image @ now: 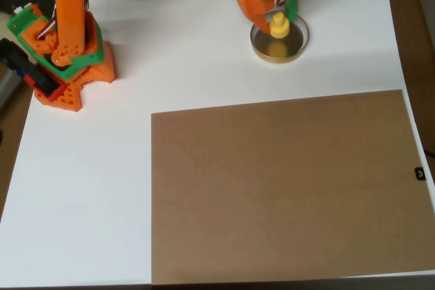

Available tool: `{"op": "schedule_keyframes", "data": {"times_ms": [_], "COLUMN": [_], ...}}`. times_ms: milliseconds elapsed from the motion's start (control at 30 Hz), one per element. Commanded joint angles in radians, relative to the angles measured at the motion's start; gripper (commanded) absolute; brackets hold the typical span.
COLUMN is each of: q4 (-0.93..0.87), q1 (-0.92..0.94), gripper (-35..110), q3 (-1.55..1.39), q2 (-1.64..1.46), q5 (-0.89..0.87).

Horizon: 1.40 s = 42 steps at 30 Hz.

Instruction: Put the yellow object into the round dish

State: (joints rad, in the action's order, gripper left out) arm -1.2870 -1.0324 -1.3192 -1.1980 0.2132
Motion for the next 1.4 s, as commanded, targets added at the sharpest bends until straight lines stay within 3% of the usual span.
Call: {"op": "schedule_keyframes", "data": {"times_ms": [0, 333, 800, 1367], "q4": [-0.023, -0.054, -0.097, -0.106], "q1": [-0.012, -0.008, 0.103, 0.583], "gripper": [8, 24, 25, 25], "q3": [0.074, 0.094, -0.058, -0.164], "q2": [-0.025, -0.028, -0.354, -0.675], "q5": [-0.003, -0.008, 0.046, 0.083]}}
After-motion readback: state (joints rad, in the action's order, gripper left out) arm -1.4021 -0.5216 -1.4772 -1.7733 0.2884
